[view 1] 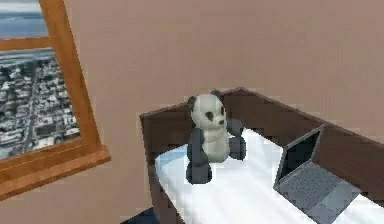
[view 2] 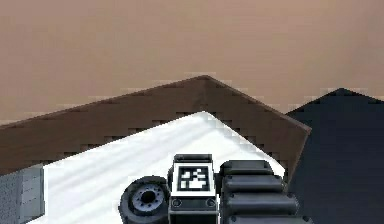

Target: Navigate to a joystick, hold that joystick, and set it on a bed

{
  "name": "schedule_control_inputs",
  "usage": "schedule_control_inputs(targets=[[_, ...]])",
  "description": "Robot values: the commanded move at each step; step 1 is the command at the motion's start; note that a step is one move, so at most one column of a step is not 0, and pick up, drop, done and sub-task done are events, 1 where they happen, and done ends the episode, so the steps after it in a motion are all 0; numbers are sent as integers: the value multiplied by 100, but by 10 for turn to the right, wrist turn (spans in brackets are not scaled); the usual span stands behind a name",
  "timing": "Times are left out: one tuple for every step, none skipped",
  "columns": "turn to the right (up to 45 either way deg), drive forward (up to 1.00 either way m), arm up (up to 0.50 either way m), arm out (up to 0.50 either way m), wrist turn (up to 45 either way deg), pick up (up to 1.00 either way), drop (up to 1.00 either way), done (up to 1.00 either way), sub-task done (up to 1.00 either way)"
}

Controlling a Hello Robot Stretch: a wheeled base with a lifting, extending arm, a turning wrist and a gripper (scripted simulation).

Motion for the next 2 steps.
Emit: schedule_control_inputs(targets=[[-450, 0, 0, 0, 0, 0, 0, 0, 0], [-450, 0, 0, 0, 0, 0, 0, 0, 0]])
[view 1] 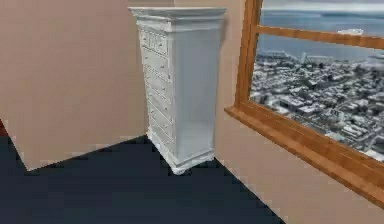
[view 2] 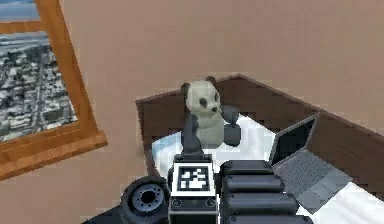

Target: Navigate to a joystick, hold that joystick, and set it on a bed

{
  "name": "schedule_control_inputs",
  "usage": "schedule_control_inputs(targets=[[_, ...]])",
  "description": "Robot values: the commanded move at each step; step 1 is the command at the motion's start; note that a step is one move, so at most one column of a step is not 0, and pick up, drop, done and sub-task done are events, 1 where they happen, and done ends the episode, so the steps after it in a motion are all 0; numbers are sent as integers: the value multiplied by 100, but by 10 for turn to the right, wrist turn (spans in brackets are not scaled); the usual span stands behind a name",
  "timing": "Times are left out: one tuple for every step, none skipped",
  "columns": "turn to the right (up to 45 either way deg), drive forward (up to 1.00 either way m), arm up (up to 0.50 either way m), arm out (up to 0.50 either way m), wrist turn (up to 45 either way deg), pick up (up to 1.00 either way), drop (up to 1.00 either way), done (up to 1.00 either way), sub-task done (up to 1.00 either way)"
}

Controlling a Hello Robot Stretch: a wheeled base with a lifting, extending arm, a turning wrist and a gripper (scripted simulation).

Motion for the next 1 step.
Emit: schedule_control_inputs(targets=[[-240, 0, 0, 0, 0, 0, 0, 0, 0]])
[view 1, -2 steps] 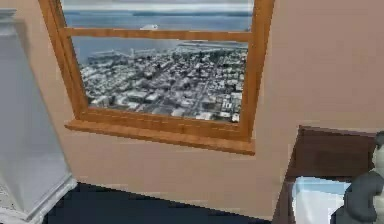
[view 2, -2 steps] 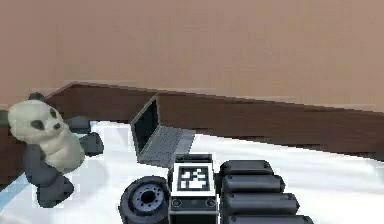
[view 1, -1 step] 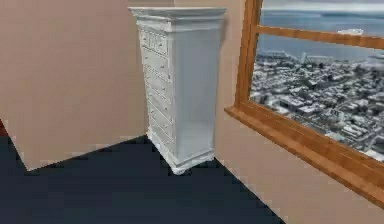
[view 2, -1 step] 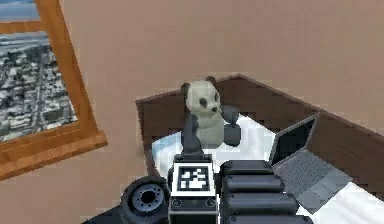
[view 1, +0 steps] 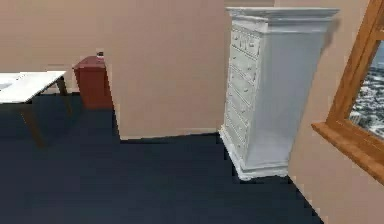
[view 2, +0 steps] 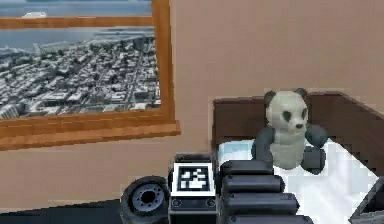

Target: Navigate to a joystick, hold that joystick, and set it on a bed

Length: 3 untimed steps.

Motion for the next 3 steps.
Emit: schedule_control_inputs(targets=[[450, 0, 0, 0, 0, 0, 0, 0, 0], [450, 0, 0, 0, 0, 0, 0, 0, 0], [450, 0, 0, 0, 0, 0, 0, 0, 0]])
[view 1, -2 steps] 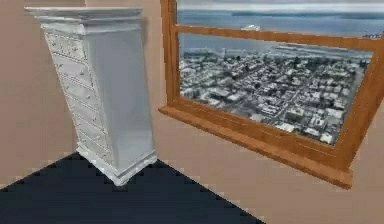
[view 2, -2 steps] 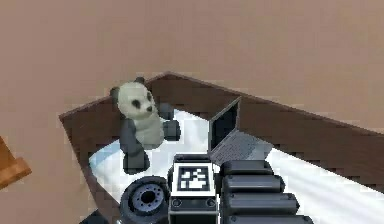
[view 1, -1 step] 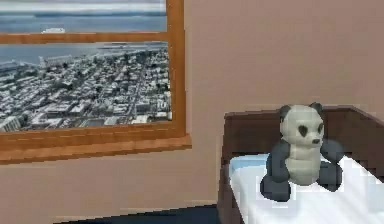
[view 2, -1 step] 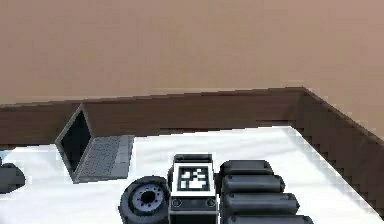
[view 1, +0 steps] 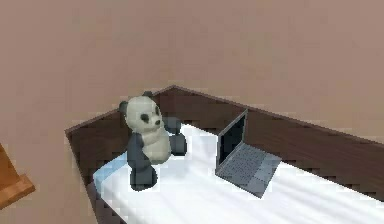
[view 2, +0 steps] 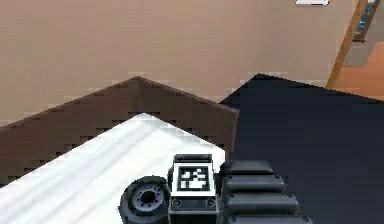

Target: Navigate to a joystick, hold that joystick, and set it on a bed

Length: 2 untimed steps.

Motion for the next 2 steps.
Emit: schedule_control_inputs(targets=[[120, 0, 0, 0, 0, 0, 0, 0, 0], [-450, 0, 0, 0, 0, 0, 0, 0, 0]])
